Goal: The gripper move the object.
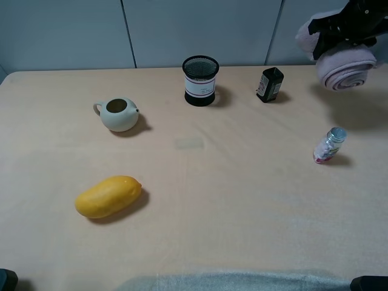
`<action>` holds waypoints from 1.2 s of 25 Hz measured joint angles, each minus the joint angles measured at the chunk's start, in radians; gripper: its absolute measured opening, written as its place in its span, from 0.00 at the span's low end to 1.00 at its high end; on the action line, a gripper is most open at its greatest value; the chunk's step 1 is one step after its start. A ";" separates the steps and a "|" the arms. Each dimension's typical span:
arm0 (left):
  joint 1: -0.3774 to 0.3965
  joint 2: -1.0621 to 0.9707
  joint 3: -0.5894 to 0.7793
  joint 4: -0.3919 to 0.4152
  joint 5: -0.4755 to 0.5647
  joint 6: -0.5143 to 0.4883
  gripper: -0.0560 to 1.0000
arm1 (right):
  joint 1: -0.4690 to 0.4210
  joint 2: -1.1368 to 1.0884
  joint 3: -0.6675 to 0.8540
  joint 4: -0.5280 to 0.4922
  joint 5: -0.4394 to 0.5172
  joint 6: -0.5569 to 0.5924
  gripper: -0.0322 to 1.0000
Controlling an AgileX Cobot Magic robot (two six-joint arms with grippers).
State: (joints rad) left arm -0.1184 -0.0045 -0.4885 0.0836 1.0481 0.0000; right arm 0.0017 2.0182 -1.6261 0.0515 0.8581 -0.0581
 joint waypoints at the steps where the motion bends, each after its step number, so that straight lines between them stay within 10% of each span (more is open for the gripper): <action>1: 0.000 0.000 0.000 0.000 0.000 0.000 0.80 | -0.002 0.008 0.000 0.000 -0.011 0.000 0.43; 30: 0.000 0.000 0.000 0.001 0.000 0.000 0.80 | -0.004 0.202 0.000 0.002 -0.183 -0.003 0.43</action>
State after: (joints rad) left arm -0.1184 -0.0045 -0.4885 0.0843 1.0481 0.0000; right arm -0.0026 2.2206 -1.6261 0.0534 0.6753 -0.0613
